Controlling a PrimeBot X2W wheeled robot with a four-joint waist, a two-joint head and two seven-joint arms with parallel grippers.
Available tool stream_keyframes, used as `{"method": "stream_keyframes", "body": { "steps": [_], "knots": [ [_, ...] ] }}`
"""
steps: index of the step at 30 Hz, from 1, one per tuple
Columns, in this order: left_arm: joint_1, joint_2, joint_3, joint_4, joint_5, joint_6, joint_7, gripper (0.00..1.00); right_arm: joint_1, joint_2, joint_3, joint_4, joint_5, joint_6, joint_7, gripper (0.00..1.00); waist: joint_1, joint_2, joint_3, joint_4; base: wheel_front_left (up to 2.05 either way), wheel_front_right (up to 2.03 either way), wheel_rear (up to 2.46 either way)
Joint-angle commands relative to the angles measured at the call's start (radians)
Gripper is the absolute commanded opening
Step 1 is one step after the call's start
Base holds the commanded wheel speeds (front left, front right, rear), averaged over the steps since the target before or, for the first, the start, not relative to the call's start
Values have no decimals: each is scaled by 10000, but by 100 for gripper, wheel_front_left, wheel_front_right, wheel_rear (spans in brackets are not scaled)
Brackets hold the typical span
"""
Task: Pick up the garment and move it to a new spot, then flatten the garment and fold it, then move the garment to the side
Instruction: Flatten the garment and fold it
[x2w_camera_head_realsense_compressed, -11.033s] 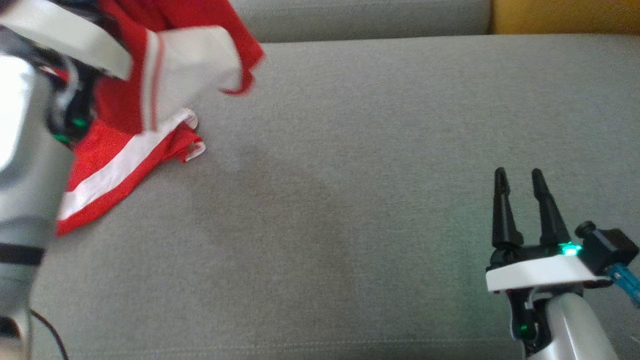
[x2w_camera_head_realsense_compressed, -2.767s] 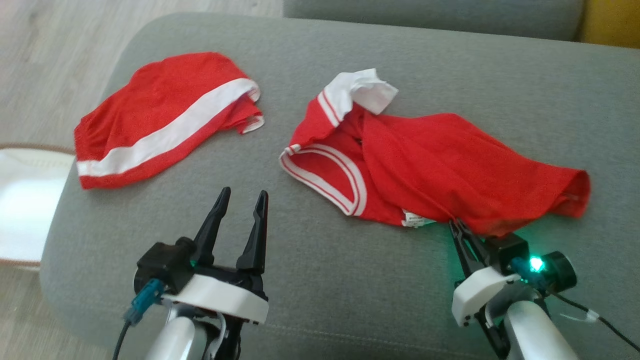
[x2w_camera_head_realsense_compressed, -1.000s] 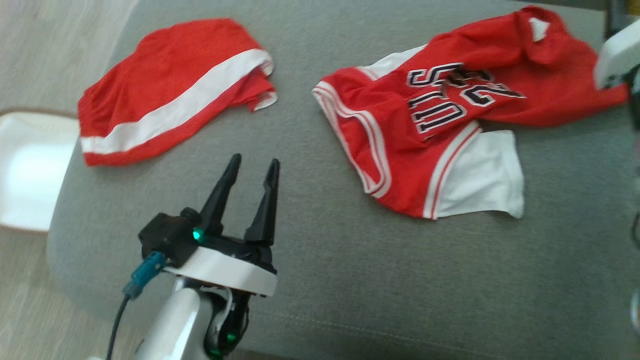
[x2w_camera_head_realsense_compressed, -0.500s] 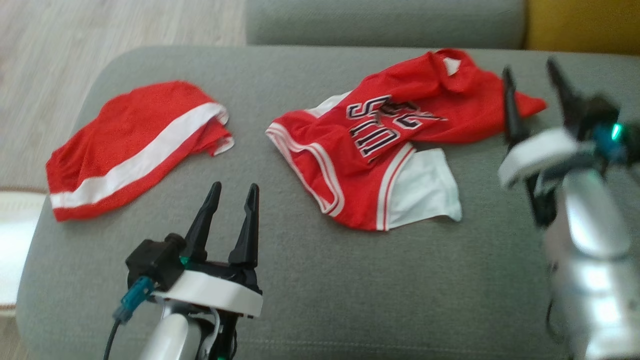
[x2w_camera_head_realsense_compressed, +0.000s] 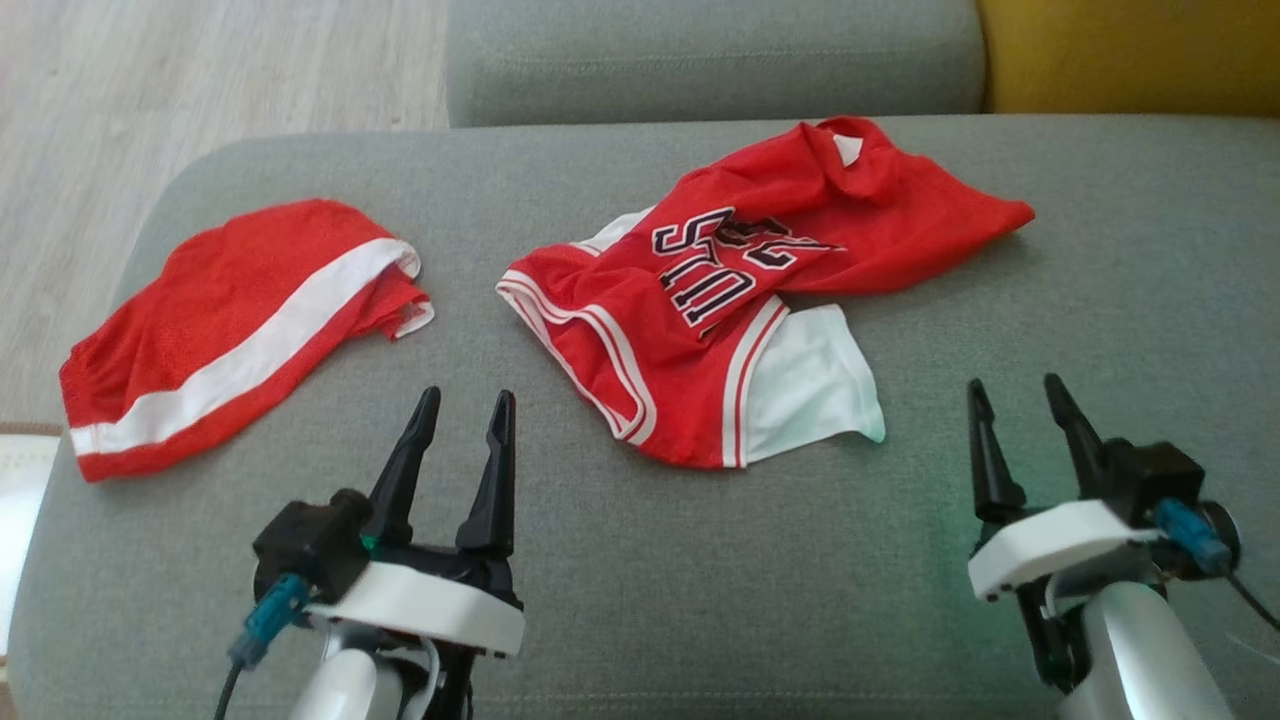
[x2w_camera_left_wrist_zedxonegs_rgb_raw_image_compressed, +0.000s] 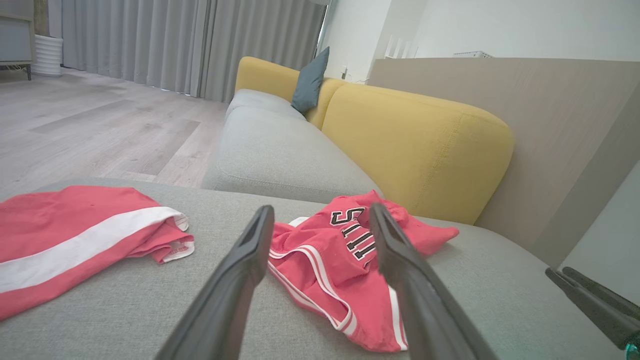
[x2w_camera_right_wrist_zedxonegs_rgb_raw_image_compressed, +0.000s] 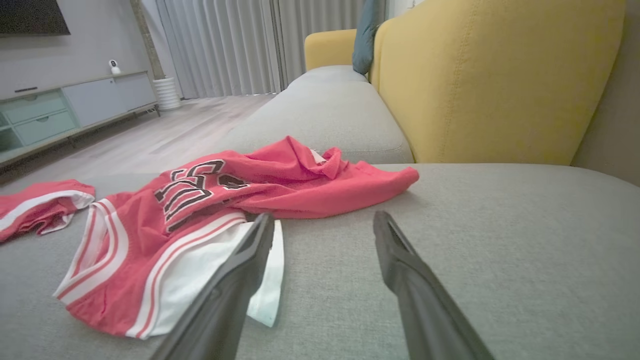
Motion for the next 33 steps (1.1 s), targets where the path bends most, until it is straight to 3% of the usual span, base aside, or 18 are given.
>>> {"method": "stream_keyframes", "body": {
  "steps": [1, 12, 23, 32, 33],
  "knots": [
    [-402, 3, 277, -361, 93, -41, -53, 100, -462, 30, 296, -441, 85, -7, 12, 100, 1, 0, 77, 49, 0, 0, 0],
    [-598, 3, 164, -237, 128, -135, -53, 100, -663, 32, 654, 523, 1203, -7, 845, 100, 1, 0, 502, 707, 0, 0, 0],
    [-690, 3, 154, -248, 144, -152, -53, 100, -1779, 33, 745, 3032, 929, -7, 586, 100, 1, 0, 819, 1183, 0, 0, 0],
    [-912, 3, 177, -270, 178, -223, -53, 100, -2501, 33, 630, 4381, 821, -7, 208, 100, 1, 0, 1251, 1326, 0, 0, 0],
    [-940, 3, 192, -262, 178, -229, -53, 100, -2571, 33, 670, 4526, 851, -7, 194, 65, 1, 0, 1276, 1326, 0, 0, 0]
  ]
}}
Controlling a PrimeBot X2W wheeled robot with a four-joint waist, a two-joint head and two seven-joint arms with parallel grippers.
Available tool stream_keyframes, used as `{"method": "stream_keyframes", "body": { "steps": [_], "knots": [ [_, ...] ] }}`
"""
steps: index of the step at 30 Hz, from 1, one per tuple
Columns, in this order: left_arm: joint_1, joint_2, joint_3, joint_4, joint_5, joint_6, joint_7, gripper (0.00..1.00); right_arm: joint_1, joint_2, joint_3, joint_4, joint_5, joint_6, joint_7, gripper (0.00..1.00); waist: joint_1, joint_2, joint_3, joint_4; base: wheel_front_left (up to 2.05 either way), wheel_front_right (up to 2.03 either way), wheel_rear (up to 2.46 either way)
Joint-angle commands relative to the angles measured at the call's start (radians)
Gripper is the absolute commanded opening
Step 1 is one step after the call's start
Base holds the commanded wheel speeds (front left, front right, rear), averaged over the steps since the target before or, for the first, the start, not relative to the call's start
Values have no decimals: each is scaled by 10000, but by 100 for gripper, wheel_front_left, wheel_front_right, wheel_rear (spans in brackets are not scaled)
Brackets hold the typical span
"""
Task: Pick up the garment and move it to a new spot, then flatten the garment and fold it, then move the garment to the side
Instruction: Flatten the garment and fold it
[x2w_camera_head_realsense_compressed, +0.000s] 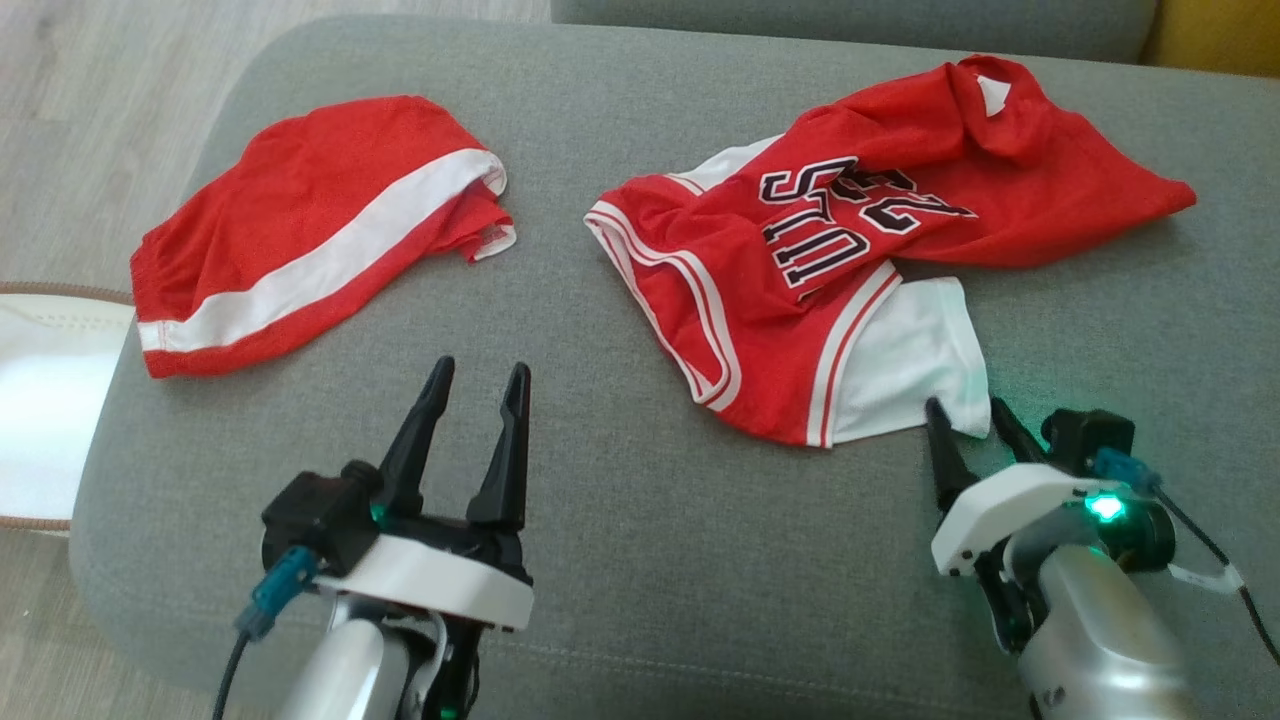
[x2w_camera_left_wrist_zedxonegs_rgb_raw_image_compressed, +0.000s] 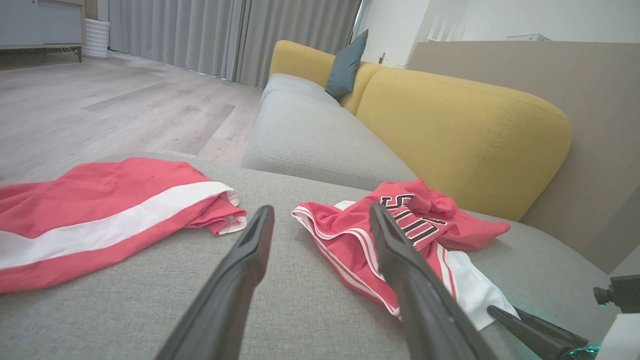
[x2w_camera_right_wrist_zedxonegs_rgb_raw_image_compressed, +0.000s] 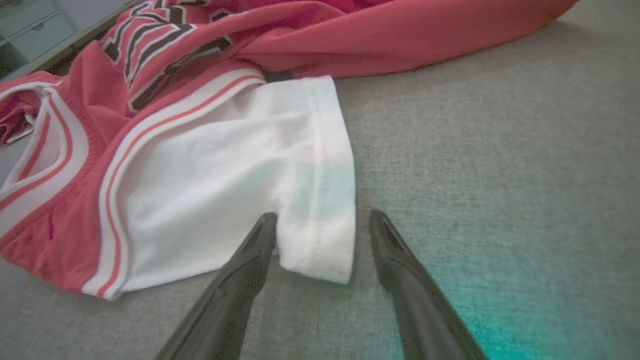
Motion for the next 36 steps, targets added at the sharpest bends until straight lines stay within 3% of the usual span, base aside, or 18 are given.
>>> {"method": "stream_keyframes", "body": {
  "steps": [1, 10, 17, 26, 36],
  "knots": [
    [-469, 3, 370, -332, 67, -56, -53, 100, -262, -9, 295, -45, 2, -7, -99, 2, 0, 0, 22, -2, 0, 0, 0],
    [-482, 3, 463, -171, 83, -43, -53, 100, -625, -9, 845, 698, 418, -7, -462, 0, 0, 0, -341, -166, 0, 0, 0],
    [-182, 3, 559, -176, 82, 20, -53, 100, -549, -9, 1989, 243, 1239, -7, -649, 0, 0, 0, -1011, -344, 0, 0, 0],
    [229, 3, 606, -261, 71, 138, -53, 100, -143, -9, 3654, -1586, 2374, -7, -189, 0, 0, 0, -1645, -518, 0, 0, 0],
    [478, 3, 741, -476, 57, 233, -53, 100, 286, -9, 5980, -4890, 3475, -7, 812, 0, 0, 0, -1960, -421, 0, 0, 0]
  ]
}}
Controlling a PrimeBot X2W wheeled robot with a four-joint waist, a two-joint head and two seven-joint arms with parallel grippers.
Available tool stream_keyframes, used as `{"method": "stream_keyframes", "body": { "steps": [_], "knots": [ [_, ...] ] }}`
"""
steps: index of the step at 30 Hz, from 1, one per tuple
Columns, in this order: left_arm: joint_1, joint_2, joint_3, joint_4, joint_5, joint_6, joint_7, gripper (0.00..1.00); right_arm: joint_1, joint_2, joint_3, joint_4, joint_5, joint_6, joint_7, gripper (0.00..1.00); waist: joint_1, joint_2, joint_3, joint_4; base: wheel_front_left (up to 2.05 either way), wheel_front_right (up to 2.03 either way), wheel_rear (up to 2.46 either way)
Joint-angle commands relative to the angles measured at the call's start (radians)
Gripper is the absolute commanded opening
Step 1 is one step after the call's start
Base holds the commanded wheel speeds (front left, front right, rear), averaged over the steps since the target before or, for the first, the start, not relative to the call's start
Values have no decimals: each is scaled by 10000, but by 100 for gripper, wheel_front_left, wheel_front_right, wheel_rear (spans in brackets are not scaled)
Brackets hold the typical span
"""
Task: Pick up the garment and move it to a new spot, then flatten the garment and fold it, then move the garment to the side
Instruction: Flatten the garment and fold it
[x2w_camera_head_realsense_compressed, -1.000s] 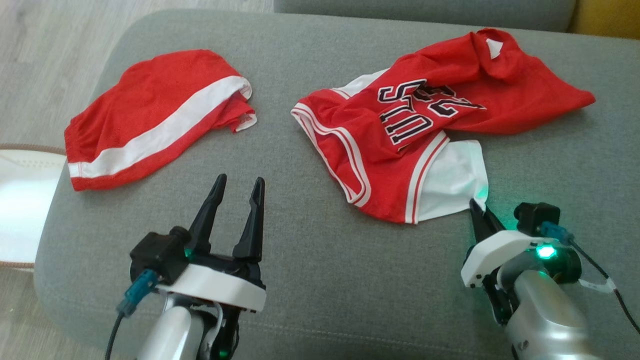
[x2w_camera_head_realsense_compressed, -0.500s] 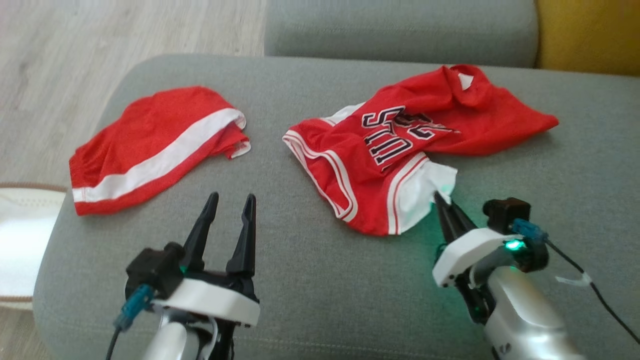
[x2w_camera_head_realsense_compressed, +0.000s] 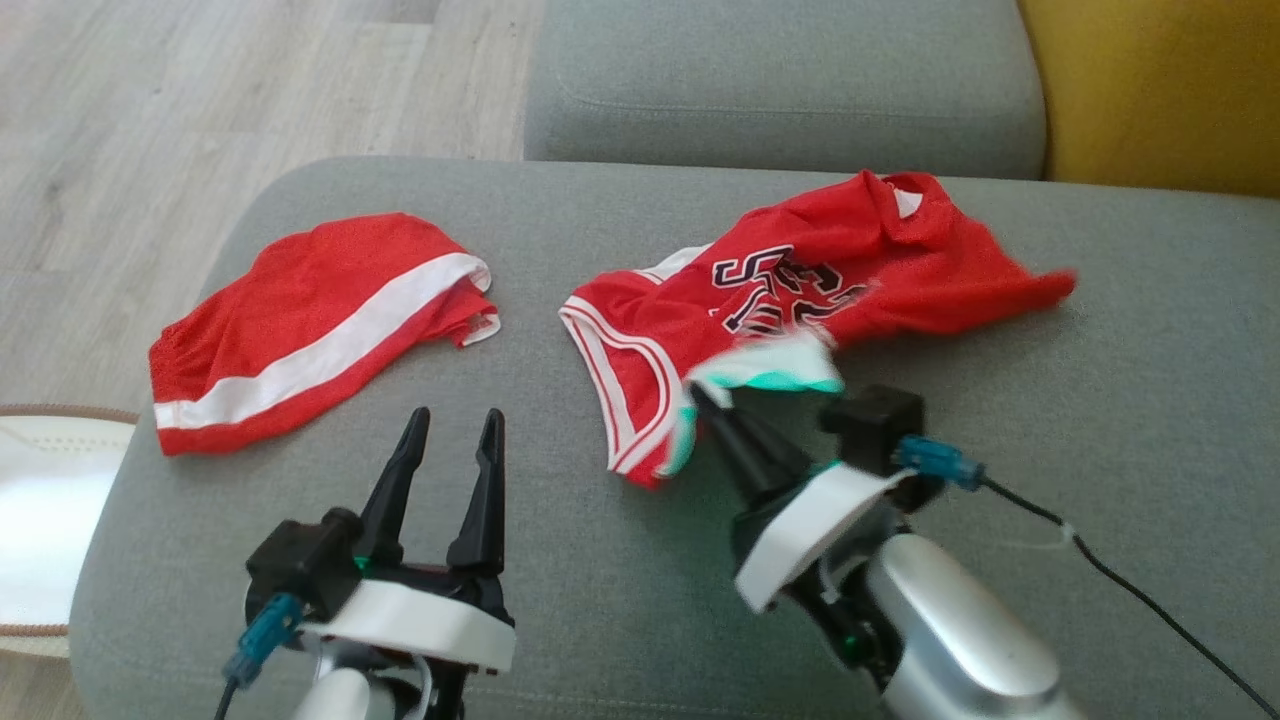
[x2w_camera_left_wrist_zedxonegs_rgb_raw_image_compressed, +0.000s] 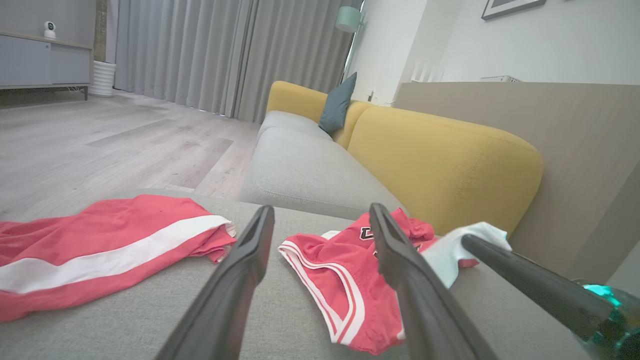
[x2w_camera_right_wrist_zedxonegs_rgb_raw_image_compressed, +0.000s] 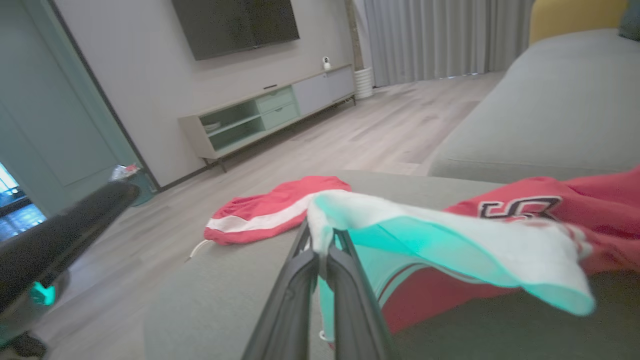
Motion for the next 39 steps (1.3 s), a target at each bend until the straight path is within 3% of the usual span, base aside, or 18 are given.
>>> {"method": "stream_keyframes", "body": {
  "steps": [1, 8, 9, 10, 19, 29, 39],
  "knots": [
    [-299, -1, 448, -446, 64, 58, -53, 100, -187, 51, 518, -896, 225, -7, 101, 0, 0, 0, -52, 68, 0, 0, 0],
    [-189, -1, 504, -535, 110, 127, -53, 100, -83, 51, 1285, -1341, 25, -7, 401, 0, 0, 0, -149, 249, 0, 0, 0],
    [-177, -1, 491, -540, 112, 129, -53, 100, -45, 51, 1245, -1211, -157, -7, 394, 27, 0, 0, -157, 280, 0, 0, 0],
    [-171, -1, 473, -545, 115, 130, -53, 100, 19, 51, 1173, -1069, -299, -7, 401, 100, 0, 0, -158, 312, 0, 0, 0],
    [-163, -1, 534, -631, 76, 224, -53, 100, 381, 51, -2, -649, -1003, -7, 322, 100, 0, 0, -26, 107, 0, 0, 0],
    [-319, -1, 583, -890, -66, 252, -53, 100, 976, 51, -2952, -1386, -3266, -7, -589, 100, 0, 0, 88, -694, 0, 0, 0],
    [-453, -1, 436, -1240, -102, 167, -53, 100, 2299, 51, -5244, -2241, -3496, -7, -1061, 100, 0, 0, 379, -1222, 0, 0, 0]
  ]
}}
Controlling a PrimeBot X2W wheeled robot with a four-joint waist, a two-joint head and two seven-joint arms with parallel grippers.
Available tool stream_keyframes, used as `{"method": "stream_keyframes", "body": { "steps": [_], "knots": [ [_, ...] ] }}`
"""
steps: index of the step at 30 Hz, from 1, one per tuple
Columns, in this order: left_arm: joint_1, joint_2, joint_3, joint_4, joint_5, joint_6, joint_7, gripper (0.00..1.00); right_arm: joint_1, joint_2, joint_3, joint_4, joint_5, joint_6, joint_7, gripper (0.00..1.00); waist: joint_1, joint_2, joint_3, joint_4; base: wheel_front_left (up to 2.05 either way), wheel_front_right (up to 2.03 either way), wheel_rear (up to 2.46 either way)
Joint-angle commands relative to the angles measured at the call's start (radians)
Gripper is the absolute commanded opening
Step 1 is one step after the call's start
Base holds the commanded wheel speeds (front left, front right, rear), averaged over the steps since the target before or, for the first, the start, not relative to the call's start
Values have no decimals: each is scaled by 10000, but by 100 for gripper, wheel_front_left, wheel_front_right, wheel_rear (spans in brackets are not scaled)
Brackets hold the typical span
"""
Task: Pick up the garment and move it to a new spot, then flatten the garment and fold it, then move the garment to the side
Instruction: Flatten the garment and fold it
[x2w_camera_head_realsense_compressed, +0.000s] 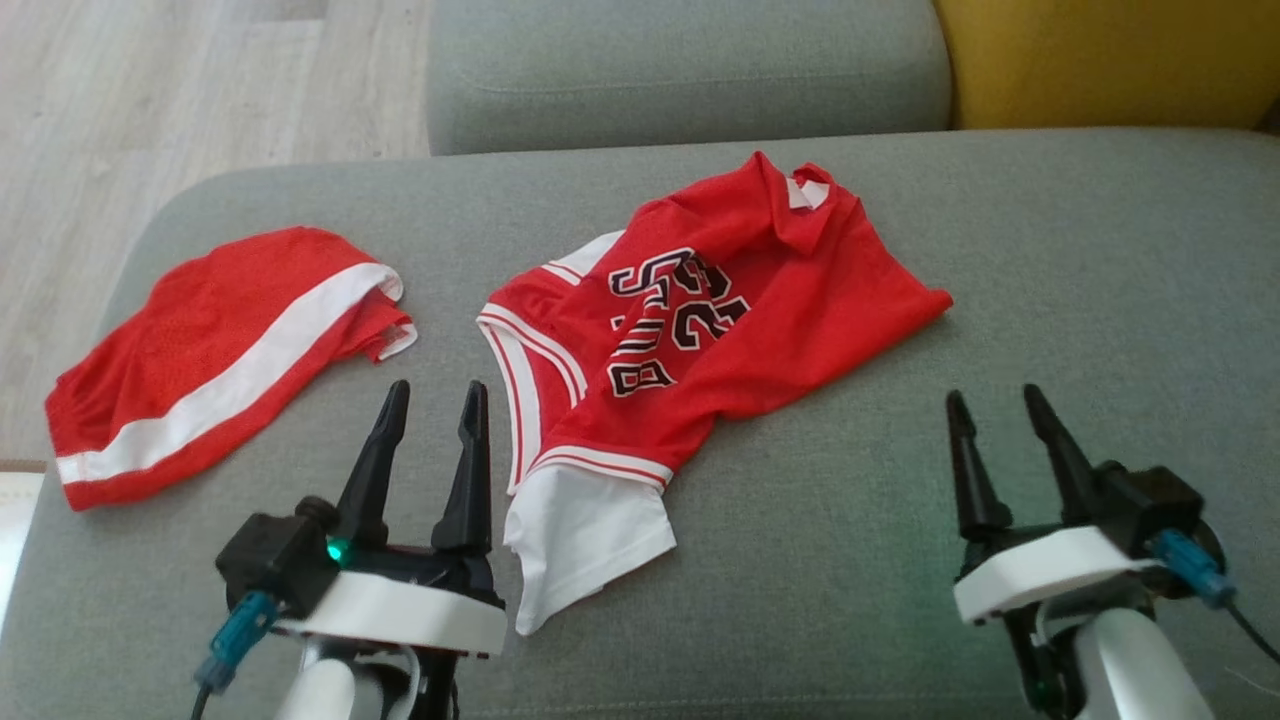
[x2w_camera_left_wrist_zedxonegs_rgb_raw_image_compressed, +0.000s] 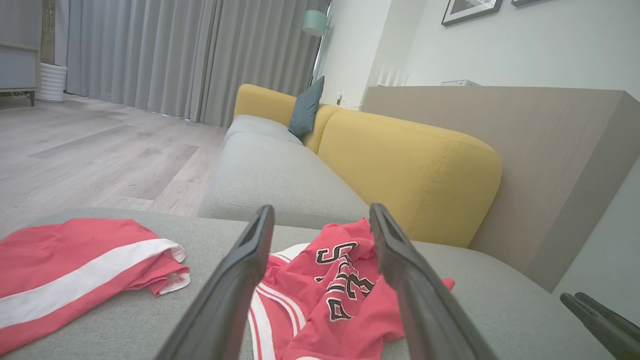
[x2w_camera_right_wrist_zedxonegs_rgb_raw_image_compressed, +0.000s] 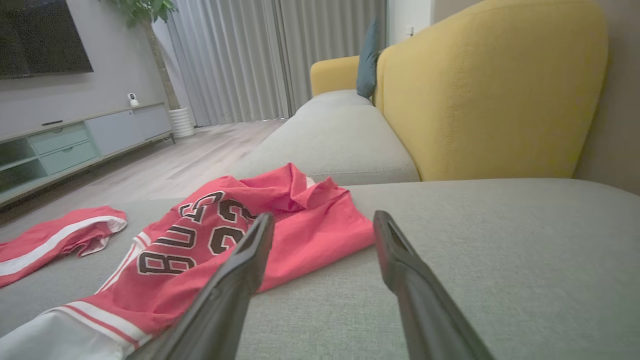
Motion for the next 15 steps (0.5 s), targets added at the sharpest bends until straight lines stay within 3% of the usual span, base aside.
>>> {"method": "stream_keyframes", "body": {
  "steps": [1, 7, 15],
  "knots": [
    [-536, -9, 216, -343, -66, -23, -53, 100, -402, 16, 14, -430, 30, -7, -137, 100, 0, 0, 117, -25, 0, 0, 0],
    [-787, -9, 106, -301, -7, -142, -53, 100, -1157, 16, -876, 74, 26, -7, 226, 100, 0, 0, 725, 338, 0, 0, 0],
    [-1190, -9, 8, -186, -6, -292, -53, 100, -3108, 16, -2375, 2077, -60, -7, 1069, 100, 0, 0, 1697, 1106, 0, 0, 0]
  ]
}}
